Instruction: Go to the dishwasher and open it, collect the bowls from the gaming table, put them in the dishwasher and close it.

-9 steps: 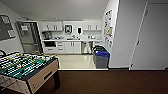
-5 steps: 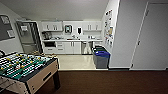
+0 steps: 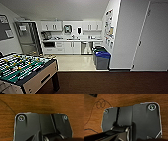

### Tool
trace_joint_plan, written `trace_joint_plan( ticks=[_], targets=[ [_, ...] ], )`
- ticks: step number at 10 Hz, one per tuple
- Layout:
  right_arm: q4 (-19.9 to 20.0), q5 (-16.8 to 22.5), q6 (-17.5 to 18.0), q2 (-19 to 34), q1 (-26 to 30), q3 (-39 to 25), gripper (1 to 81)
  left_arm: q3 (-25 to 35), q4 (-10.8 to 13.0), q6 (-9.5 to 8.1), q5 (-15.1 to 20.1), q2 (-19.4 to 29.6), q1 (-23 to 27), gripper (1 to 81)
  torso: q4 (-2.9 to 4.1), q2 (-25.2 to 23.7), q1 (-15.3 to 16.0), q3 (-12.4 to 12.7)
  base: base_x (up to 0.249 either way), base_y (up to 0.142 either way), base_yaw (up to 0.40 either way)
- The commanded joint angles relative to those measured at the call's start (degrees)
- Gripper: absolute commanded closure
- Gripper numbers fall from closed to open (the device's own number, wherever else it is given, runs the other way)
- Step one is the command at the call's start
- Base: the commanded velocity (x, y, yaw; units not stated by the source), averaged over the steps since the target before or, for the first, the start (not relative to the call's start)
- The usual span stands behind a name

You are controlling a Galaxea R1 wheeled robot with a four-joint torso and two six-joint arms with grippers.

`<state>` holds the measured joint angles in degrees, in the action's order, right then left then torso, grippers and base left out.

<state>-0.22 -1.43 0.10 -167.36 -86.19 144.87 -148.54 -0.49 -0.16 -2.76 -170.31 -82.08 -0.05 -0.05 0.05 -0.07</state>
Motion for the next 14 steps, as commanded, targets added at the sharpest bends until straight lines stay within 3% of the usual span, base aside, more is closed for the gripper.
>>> trace_joint_plan(
  ticks=[1, 14],
  targets=[
    [0.48, 3.01, -0.1, 0.34, 2.99, -0.57, 1.0, 0.36, 0.14, -0.02, 2.75, 0.15, 3.63, 1.0, 0.0, 0.0, 0.0, 0.0, 0.115, 0.0, 0.0],
    [0.75, 3.01, 0.17, 0.34, 2.99, -0.3, 1.0, 0.44, 0.14, -0.02, 2.67, 0.23, 3.54, 1.0, 0.0, 0.0, 0.05, 0.0, 0.13, 0.0, 0.0]
  ],
)
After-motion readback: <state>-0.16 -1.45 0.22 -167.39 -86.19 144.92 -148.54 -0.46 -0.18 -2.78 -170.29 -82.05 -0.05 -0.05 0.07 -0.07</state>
